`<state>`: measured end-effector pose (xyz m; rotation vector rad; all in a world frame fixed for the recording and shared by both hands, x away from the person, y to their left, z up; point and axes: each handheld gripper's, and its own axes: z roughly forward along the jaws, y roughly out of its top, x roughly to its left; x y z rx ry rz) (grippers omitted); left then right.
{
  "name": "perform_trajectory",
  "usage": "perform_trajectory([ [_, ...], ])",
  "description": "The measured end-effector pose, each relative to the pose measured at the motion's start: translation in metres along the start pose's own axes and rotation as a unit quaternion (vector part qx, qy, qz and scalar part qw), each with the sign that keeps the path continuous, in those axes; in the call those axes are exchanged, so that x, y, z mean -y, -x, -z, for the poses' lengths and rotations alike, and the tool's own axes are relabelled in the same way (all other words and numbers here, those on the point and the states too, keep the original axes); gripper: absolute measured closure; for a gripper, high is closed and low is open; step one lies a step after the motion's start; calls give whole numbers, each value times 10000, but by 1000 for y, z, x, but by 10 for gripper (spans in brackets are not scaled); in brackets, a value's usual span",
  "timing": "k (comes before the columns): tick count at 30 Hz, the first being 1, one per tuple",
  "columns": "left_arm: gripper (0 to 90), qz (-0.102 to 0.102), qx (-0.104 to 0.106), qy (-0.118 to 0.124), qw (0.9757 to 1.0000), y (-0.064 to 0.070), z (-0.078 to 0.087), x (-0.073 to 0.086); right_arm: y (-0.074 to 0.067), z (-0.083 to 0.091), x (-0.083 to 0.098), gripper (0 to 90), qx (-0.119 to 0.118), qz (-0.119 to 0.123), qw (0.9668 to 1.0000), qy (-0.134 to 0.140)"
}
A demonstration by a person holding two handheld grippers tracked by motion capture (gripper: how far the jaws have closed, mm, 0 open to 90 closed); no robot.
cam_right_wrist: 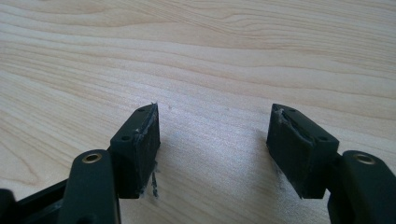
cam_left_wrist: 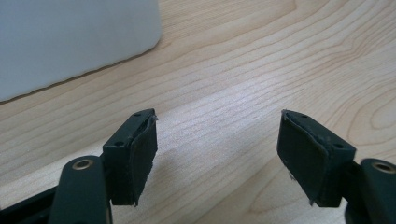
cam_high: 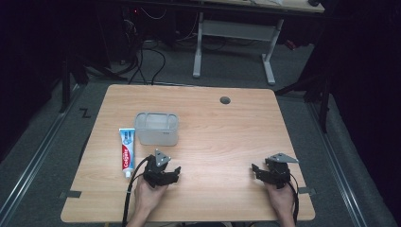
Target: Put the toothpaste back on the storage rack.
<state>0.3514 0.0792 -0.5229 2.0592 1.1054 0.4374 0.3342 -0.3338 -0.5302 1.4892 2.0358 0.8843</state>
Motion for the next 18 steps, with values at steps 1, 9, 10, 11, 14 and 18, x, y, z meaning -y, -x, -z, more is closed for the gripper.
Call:
perform_trajectory([
  [1, 300, 0, 0, 0, 10000, 0, 0, 0, 0, 0, 0, 348, 0, 0, 10000, 0],
  [9, 306, -68, 82, -53, 9999, 0, 7, -1, 1, 0, 0, 341, -33, 3, 10000, 17],
  [10, 299, -68, 82, -53, 9999, 0, 7, -1, 1, 0, 0, 341, -33, 3, 10000, 17],
  [11, 295, -14, 119, -33, 9999, -1, 10, -1, 1, 0, 0, 340, -32, -1, 10000, 10],
  [14, 293, -10, 112, -29, 9999, -1, 13, -1, 1, 0, 0, 340, -31, 2, 10000, 11],
  [18, 307, 53, 67, 38, 10000, -4, 21, -3, 0, 0, 0, 339, -22, -18, 10000, 2],
])
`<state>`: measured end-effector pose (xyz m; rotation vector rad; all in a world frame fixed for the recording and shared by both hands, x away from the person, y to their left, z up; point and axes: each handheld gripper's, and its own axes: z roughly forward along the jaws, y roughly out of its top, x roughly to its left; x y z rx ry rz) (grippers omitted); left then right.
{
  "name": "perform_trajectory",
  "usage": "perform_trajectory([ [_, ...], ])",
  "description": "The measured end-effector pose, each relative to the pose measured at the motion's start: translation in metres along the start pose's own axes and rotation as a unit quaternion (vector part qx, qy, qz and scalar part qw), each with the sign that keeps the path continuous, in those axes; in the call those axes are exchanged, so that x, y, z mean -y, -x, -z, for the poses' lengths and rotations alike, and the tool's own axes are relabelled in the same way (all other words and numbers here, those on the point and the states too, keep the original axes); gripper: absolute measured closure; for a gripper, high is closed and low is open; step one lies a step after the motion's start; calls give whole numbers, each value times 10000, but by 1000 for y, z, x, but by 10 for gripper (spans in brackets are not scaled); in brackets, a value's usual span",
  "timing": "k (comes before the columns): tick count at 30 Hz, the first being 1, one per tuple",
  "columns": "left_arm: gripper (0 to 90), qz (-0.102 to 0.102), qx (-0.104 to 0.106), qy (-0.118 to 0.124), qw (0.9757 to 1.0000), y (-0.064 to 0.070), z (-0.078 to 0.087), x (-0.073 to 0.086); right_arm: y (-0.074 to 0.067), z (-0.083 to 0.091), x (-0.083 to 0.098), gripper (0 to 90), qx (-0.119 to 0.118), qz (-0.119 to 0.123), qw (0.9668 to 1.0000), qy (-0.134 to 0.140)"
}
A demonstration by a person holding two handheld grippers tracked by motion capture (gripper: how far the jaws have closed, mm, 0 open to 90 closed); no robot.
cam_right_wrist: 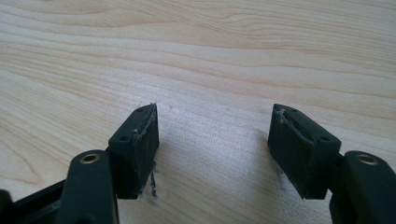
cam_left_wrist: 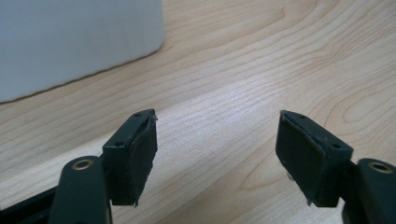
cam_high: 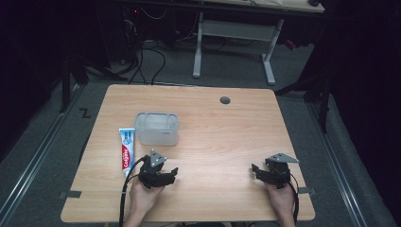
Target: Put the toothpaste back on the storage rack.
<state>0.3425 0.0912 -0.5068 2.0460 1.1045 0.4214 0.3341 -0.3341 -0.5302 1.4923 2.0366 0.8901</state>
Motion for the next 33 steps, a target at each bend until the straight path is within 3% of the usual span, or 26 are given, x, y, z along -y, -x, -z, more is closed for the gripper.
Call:
perform_trajectory([
  [17, 326, 204, -33, 177, 9996, -11, 25, -1, 0, 0, 0, 338, 25, 11, 10000, -2],
  [20, 336, 317, -16, 259, 9992, -15, 30, 0, 0, 0, 0, 338, 9, -62, 10000, 1],
  [25, 334, 502, -174, 399, 9978, -25, 44, 2, 0, 0, 0, 336, 29, -4, 10000, 4],
  [29, 319, 517, -280, 418, 9974, -30, 49, 3, 0, 0, 0, 335, 24, 1, 10000, 0],
  [31, 311, 745, -228, 411, 9961, -35, 52, 5, 0, 0, 0, 333, 33, -8, 10000, -8],
  [33, 308, 780, -259, 404, 9958, -38, 53, 5, 0, 0, 0, 333, 37, 1, 10000, -10],
])
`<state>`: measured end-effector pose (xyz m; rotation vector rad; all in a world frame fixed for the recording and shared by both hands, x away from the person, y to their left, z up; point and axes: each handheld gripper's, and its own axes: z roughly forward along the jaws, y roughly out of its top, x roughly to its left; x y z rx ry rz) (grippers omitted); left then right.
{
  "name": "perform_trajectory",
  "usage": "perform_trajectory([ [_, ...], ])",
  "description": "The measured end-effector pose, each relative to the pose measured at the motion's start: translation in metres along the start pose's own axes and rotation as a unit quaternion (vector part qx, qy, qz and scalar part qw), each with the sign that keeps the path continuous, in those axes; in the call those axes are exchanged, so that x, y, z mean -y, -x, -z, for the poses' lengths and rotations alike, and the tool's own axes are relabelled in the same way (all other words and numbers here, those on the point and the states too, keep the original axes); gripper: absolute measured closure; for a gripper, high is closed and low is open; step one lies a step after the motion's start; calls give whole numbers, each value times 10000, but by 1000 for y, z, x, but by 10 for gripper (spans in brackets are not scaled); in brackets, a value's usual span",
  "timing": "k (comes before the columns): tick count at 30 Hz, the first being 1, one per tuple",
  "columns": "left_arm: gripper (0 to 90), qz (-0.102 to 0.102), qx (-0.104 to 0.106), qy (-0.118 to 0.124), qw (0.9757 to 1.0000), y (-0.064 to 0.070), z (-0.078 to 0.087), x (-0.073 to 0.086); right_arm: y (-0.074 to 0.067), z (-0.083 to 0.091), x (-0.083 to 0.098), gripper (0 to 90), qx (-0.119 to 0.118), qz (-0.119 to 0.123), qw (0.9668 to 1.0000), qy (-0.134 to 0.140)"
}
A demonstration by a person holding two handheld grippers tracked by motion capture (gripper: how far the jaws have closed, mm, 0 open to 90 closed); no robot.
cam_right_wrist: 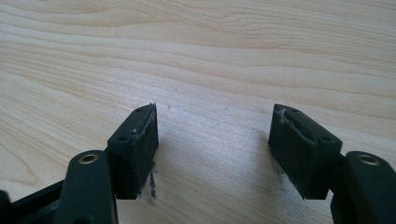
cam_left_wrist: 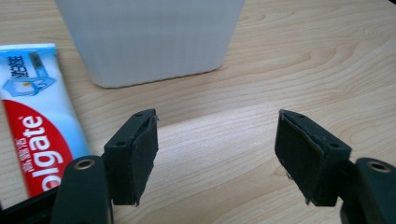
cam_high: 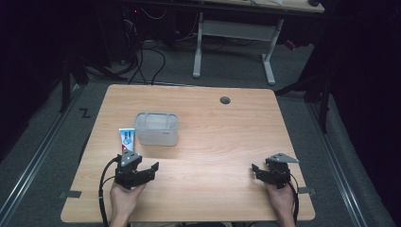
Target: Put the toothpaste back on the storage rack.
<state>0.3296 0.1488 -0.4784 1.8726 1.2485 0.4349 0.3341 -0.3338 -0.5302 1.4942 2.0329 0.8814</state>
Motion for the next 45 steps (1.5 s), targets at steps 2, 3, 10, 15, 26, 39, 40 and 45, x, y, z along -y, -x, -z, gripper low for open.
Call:
perform_trajectory([
  [2, 306, 0, -41, 11, 10000, -1, 0, 0, 0, 0, 0, 332, -2, -1, 10000, -1],
  [3, 306, 11, -69, 9, 10000, -2, 1, 0, 0, 0, 0, 332, -2, -1, 10000, 0],
  [10, 268, 104, -448, -101, 9989, -13, 10, -4, 0, 0, 0, 331, -3, 7, 10000, -2],
  [15, 290, 179, -559, -170, 9981, -23, 14, -8, 0, 0, 0, 330, 5, 19, 10000, -1],
  [26, 346, 78, -802, -422, 9959, -45, 12, -22, 0, 0, 0, 324, -8, 19, 10000, -7],
  [39, 361, 317, -1157, -893, 9888, -70, -4, -38, 0, 0, 0, 318, -17, 31, 10000, -3],
  [40, 361, 315, -1202, -940, 9878, -71, -6, -40, -1, 0, 0, 318, -10, 60, 10000, -6],
  [45, 350, 307, -1266, -1041, 9860, -75, -12, -44, -1, 0, 0, 319, 12, 53, 10000, -19],
])
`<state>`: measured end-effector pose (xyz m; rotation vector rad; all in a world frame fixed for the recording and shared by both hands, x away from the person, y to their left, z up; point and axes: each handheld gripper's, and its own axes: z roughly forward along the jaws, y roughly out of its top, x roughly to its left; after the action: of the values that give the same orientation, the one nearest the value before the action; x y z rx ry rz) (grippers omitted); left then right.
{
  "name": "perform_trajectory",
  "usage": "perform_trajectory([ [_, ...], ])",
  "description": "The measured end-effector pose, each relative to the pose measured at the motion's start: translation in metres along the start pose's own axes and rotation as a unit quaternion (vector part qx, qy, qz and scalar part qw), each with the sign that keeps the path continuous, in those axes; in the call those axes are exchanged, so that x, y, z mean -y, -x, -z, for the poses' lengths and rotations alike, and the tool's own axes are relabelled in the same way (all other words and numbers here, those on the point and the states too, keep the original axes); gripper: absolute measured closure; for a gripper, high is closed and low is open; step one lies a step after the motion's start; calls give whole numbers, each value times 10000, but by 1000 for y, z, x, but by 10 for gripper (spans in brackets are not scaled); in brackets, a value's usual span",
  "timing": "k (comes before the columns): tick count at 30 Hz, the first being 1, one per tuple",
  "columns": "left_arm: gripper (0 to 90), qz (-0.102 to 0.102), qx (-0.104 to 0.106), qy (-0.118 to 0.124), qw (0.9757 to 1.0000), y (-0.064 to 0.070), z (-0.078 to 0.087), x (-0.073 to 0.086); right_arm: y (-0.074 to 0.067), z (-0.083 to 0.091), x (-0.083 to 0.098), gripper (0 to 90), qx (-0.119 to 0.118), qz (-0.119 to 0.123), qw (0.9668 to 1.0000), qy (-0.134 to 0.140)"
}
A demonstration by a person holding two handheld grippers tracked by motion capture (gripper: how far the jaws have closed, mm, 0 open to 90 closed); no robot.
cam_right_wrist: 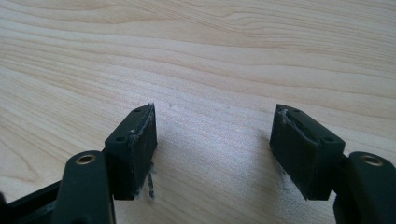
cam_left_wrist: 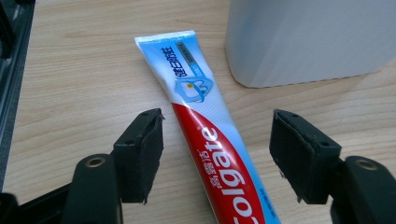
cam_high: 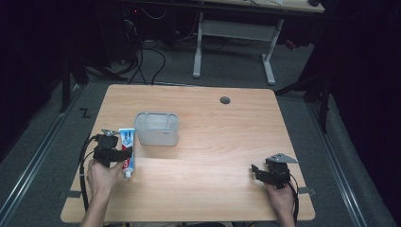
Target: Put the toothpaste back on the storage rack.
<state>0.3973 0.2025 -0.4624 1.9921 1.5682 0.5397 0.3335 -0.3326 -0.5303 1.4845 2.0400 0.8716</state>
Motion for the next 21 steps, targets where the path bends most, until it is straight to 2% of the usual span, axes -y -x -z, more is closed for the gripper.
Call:
perform_trajectory([
  [8, 311, 89, -26, -111, 9999, -4, -9, -6, 0, 0, 0, 321, 5, 1, 10000, 0],
  [10, 304, 83, -65, -241, 9997, -5, -16, -9, 0, 0, 0, 321, 5, 5, 10000, 6],
  [16, 301, 133, -132, -352, 9992, -6, -28, -12, 0, 0, 0, 321, 1, 3, 10000, 7],
  [19, 297, -53, -280, -503, 9983, -4, -38, -14, 0, 0, 0, 320, 3, 3, 10000, 5],
  [21, 298, -50, -274, -537, 9982, -5, -42, -15, 0, 0, 0, 321, 9, 5, 10000, 4],
])
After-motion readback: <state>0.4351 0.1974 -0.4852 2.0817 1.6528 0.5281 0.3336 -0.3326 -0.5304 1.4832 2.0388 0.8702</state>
